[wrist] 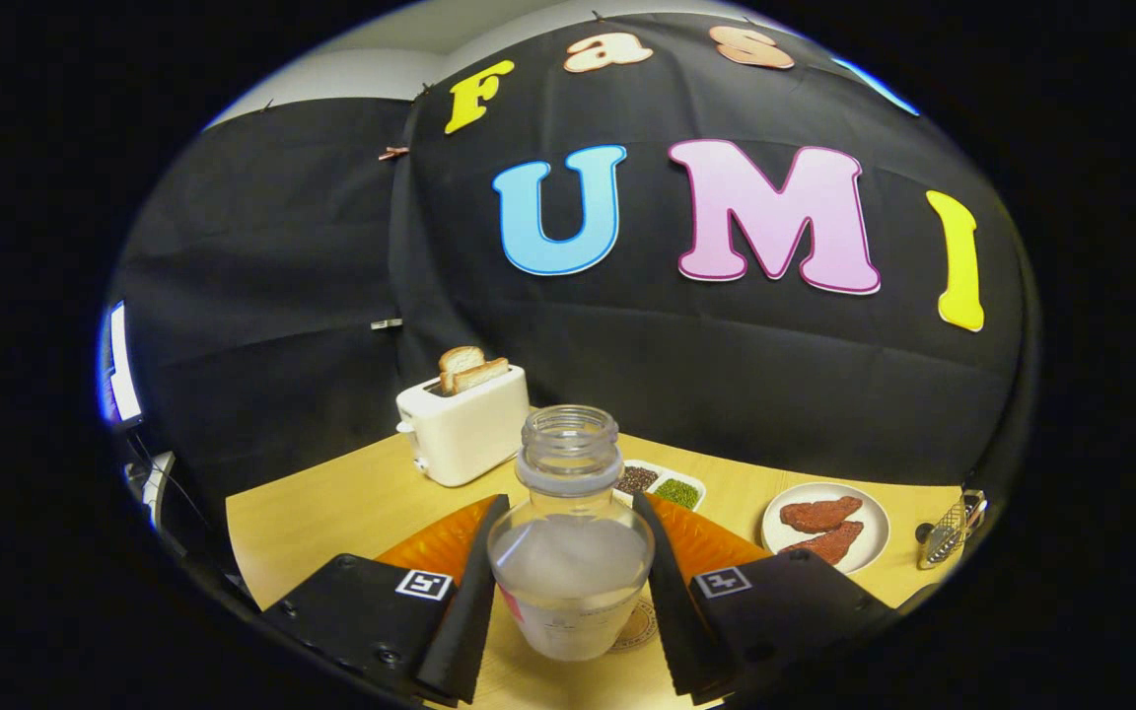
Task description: Take the bottle from table, then pour the juice into the cup, finally place the bottle on the coaster
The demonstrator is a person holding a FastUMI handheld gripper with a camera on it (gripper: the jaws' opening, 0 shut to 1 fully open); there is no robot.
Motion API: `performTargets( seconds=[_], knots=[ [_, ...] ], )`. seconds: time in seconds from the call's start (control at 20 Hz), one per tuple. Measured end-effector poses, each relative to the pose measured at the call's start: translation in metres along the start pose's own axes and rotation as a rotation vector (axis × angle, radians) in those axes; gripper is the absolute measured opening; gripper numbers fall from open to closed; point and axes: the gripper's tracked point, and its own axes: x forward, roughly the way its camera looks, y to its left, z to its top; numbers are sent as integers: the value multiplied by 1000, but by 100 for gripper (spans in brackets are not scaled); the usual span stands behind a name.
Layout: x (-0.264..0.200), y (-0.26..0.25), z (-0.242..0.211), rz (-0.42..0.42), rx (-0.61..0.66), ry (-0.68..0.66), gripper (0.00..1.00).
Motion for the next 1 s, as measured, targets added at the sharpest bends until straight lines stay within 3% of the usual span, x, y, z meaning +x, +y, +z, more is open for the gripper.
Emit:
performTargets(
  seconds=[0.55,1.0],
  knots=[
    [46,-40,-69,-80,-8,-10,74],
    [48,-35,-80,-81,-75,-18,78]
  ],
)
